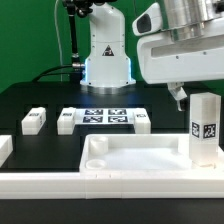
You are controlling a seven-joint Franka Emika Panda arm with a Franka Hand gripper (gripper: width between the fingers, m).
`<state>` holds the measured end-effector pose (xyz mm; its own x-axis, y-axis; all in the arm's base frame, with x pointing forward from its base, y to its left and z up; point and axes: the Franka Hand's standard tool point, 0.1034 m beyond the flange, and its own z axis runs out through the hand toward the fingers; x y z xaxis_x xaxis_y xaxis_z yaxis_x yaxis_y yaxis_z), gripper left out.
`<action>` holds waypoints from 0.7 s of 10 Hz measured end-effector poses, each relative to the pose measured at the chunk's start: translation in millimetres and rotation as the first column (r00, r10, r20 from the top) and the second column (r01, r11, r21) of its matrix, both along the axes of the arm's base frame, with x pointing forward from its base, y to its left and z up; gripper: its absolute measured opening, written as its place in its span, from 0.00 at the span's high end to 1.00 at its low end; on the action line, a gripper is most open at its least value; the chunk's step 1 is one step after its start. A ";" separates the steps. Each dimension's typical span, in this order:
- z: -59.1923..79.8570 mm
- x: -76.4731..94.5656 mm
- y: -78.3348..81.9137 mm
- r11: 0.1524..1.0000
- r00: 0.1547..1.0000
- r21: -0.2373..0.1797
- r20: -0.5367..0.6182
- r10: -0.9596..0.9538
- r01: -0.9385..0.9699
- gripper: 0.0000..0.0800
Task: Assemble desk
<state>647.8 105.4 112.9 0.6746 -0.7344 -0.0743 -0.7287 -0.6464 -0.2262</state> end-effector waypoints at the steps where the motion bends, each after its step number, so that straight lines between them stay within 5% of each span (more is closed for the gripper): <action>1: -0.2 0.0 -0.6 1.000 1.000 0.002 0.003 0.009 -0.009 0.19; 4: -0.3 -0.1 -1.4 0.952 0.952 -0.061 0.049 0.304 -0.301 0.19; 5: 1.7 1.3 0.0 0.858 0.861 -0.139 0.055 0.506 -0.495 0.19; 7: -1.9 -2.3 2.6 0.621 0.628 -0.211 0.038 0.777 -0.755 0.19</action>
Offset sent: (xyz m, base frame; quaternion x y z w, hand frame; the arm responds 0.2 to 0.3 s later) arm 0.0000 0.0000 0.0000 0.0000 0.0000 -0.1938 0.9810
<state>645.5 108.0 111.0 0.9923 0.0608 0.1079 0.0730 -0.9909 -0.1129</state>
